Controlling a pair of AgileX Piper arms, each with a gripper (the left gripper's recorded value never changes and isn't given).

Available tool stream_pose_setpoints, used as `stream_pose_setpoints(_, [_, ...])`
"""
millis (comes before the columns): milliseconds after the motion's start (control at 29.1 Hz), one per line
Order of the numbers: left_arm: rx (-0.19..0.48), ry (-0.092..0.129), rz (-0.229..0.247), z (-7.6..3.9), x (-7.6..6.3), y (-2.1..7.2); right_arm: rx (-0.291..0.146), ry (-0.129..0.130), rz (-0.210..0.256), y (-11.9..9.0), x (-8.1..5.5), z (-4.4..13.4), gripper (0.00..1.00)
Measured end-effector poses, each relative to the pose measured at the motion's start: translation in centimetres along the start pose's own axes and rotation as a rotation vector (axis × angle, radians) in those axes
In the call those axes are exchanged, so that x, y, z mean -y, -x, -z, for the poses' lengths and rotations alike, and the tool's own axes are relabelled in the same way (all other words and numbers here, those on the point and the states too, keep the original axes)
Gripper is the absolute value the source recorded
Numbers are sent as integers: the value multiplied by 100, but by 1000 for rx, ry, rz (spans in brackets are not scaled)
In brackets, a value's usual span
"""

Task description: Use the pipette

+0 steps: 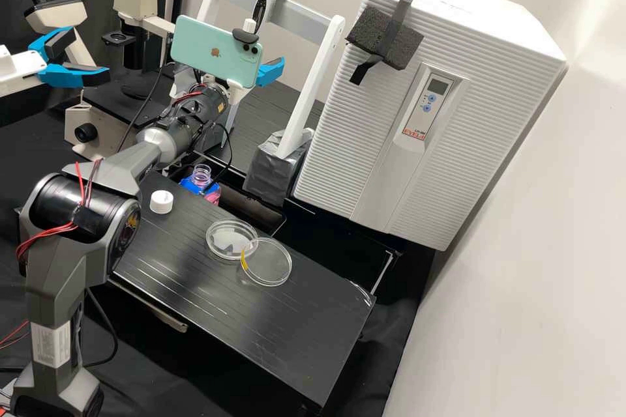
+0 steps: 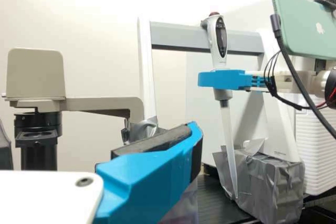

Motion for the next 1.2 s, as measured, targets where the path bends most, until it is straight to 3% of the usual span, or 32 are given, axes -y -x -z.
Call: stream_pose_setpoints(1202, [-8, -2, 1, 20, 1, 8, -23, 10, 19, 17, 75, 91, 0])
